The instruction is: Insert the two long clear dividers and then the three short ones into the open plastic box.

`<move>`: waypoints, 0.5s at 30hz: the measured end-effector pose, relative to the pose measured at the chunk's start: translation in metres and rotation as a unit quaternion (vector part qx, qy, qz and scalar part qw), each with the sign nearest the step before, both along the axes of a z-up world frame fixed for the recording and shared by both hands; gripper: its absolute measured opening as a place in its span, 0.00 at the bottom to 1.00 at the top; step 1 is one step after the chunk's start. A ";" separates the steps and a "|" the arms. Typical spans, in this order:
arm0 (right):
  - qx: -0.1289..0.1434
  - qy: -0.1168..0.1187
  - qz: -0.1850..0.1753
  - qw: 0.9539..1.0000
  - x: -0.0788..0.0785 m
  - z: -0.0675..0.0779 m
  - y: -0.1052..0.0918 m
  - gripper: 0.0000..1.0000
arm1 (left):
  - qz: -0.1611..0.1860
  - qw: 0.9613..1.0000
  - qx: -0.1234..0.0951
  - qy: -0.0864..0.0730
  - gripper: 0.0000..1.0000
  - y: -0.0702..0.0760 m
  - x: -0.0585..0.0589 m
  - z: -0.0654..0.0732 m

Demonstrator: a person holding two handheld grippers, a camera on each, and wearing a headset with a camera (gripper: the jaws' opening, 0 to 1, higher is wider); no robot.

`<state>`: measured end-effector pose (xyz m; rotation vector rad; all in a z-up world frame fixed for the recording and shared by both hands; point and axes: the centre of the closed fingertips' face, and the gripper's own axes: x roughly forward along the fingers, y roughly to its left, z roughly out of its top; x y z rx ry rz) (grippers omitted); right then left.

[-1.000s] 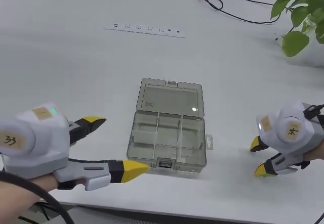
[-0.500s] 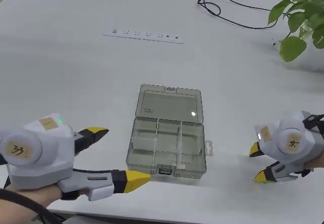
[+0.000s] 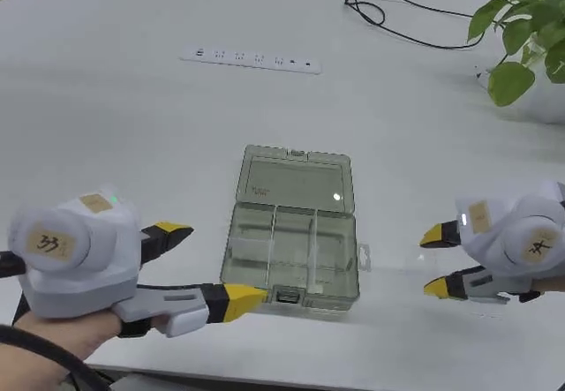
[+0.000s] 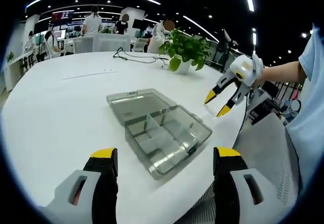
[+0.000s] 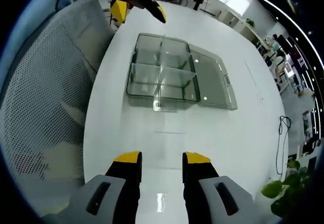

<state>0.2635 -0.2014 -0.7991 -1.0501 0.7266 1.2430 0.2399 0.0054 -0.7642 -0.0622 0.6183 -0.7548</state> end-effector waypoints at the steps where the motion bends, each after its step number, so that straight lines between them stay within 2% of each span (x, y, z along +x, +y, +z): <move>1: 0.004 -0.006 0.003 1.000 0.000 0.005 0.004 0.32 | 0.000 1.000 -0.002 0.005 0.76 -0.002 0.001 0.001; 5: 0.014 -0.019 0.011 1.000 -0.002 0.017 0.017 0.32 | -0.005 0.999 -0.025 0.020 0.71 -0.014 0.003 0.008; 8: 0.019 -0.041 0.029 0.999 -0.003 0.027 0.029 0.32 | -0.007 0.998 -0.052 0.042 0.64 -0.028 0.004 0.013; 10: 0.025 -0.061 0.037 0.997 -0.001 0.034 0.039 0.32 | -0.012 0.996 -0.066 0.054 0.61 -0.038 0.004 0.014; 11: 0.024 -0.062 0.037 0.997 -0.001 0.035 0.041 0.32 | -0.012 0.996 -0.071 0.061 0.60 -0.042 0.005 0.014; 13: 0.027 -0.077 0.044 0.996 0.000 0.042 0.050 0.32 | -0.017 0.992 -0.094 0.078 0.55 -0.054 0.004 0.016; 15: 0.028 -0.084 0.054 0.995 -0.001 0.045 0.056 0.32 | -0.016 0.990 -0.104 0.094 0.52 -0.060 0.005 0.015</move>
